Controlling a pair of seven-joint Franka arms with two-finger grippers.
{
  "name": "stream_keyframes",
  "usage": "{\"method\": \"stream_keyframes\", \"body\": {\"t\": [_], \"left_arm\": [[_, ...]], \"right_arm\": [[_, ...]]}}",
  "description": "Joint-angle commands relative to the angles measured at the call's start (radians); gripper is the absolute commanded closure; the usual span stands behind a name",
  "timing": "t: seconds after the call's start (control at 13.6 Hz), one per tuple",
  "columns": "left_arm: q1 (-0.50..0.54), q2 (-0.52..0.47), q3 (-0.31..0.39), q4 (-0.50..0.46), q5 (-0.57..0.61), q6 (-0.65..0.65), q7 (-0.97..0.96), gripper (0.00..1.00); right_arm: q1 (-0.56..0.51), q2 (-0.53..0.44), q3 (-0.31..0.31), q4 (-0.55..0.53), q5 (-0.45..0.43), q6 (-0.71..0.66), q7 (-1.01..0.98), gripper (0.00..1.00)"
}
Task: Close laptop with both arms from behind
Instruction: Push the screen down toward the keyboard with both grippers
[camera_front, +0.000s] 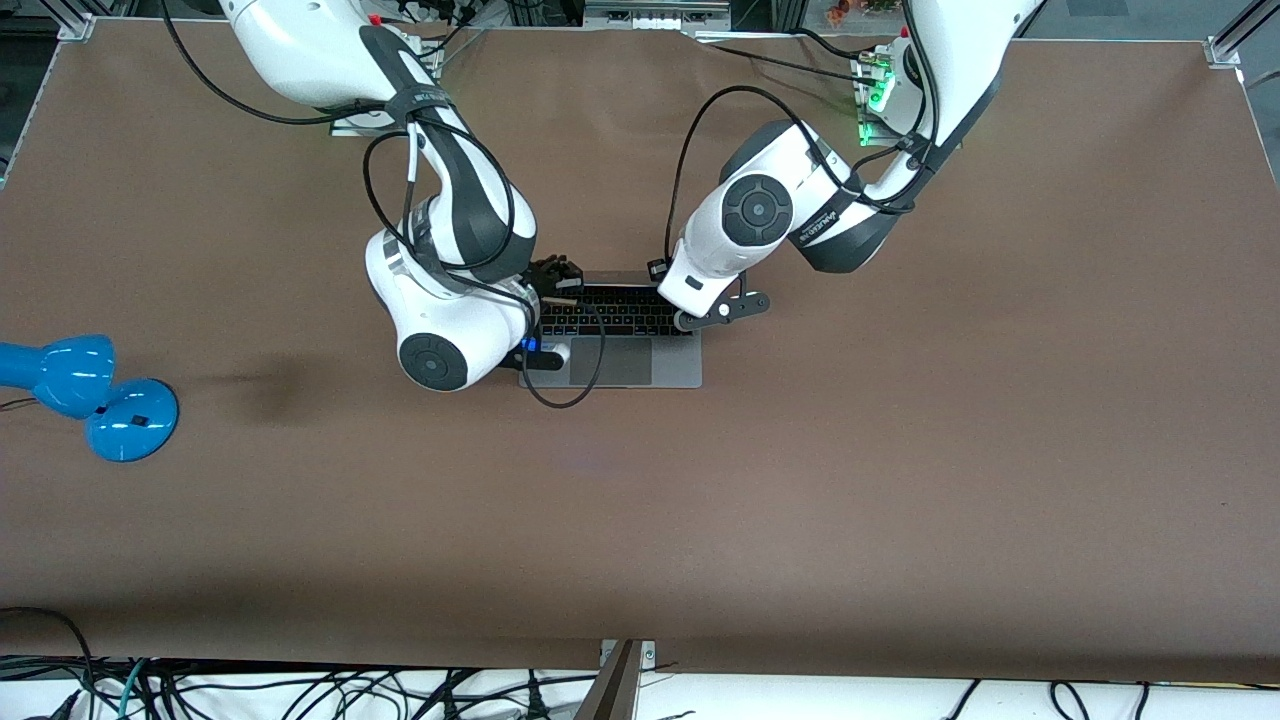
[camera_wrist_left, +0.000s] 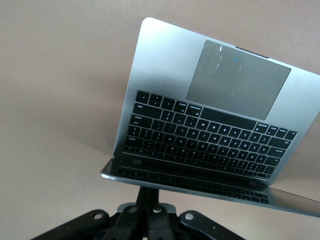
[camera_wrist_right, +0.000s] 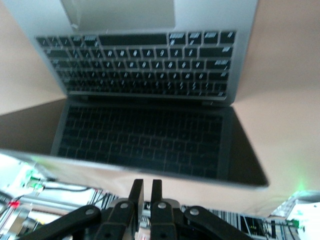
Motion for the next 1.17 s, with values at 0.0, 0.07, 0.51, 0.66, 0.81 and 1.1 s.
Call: {"method": "stream_keyframes", "body": {"t": [0.0, 0.07, 0.51, 0.66, 0.81, 1.1], "left_arm": [[-0.014, 0.026, 0.006, 0.035, 0.038, -0.009, -0.025, 1.0], [-0.014, 0.026, 0.006, 0.035, 0.038, -0.009, -0.025, 1.0], [-0.014, 0.043, 0.012, 0.045, 0.038, -0.008, -0.023, 1.0], [-0.014, 0.066, 0.012, 0.075, 0.075, -0.009, -0.026, 1.0], [-0.014, 0.093, 0.012, 0.084, 0.086, -0.008, -0.031, 1.0], [-0.014, 0.136, 0.013, 0.121, 0.123, -0.008, -0.039, 1.0]], "right_arm": [[0.007, 0.007, -0.002, -0.002, -0.02, 0.037, -0.008, 0.87], [0.007, 0.009, -0.002, -0.001, -0.021, 0.039, -0.008, 0.87], [0.004, 0.022, -0.002, 0.004, -0.046, 0.07, -0.02, 0.87], [0.004, 0.024, -0.004, 0.004, -0.046, 0.082, -0.032, 0.87], [0.002, 0.029, -0.004, 0.004, -0.048, 0.085, -0.046, 0.87], [0.001, 0.038, -0.005, 0.004, -0.049, 0.114, -0.06, 0.87]]}}
